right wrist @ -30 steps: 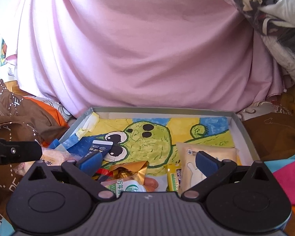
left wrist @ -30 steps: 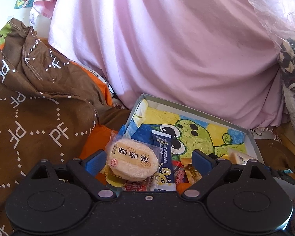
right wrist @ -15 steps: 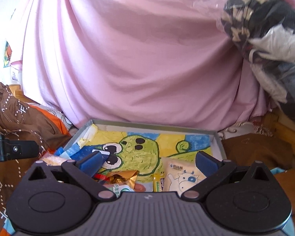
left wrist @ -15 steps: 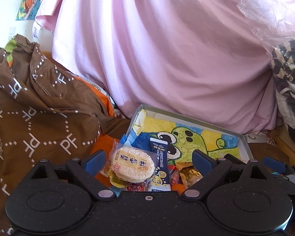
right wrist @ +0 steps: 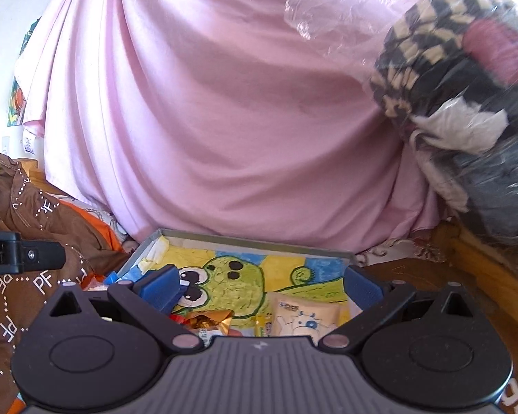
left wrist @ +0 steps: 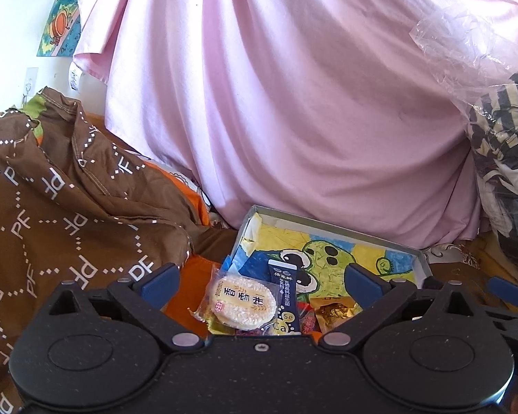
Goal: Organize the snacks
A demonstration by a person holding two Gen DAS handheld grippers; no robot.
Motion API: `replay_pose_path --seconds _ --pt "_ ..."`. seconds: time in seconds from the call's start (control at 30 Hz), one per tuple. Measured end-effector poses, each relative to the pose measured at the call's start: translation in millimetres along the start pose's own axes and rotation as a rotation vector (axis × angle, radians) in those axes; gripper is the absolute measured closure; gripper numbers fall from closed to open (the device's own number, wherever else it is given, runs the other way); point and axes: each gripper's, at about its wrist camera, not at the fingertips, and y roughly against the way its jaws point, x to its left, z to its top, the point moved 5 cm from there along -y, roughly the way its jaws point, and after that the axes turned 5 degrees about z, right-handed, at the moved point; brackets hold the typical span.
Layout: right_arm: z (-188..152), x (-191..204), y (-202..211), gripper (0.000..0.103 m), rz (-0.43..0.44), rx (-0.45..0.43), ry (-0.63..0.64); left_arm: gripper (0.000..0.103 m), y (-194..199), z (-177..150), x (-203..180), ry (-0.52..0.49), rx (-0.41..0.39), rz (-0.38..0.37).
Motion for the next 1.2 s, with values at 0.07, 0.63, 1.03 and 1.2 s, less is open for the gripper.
replay_pose_path --seconds 0.07,0.63,1.03,1.2 --pt "1.2 -1.2 7.9 0.0 -0.012 -0.011 0.001 0.001 3.7 -0.3 1.6 -0.002 -0.002 0.002" --pt "-3.0 -7.7 50.4 0.0 -0.023 -0.013 0.018 0.001 33.6 -16.4 7.4 -0.051 0.013 0.011" --pt "-8.0 -13.3 71.1 0.0 -0.044 -0.014 0.017 0.001 47.7 -25.1 8.0 -0.085 0.009 0.02" --pt "-8.5 -18.3 83.0 0.0 -0.056 -0.033 0.002 0.001 56.2 -28.7 12.9 -0.09 -0.005 0.037"
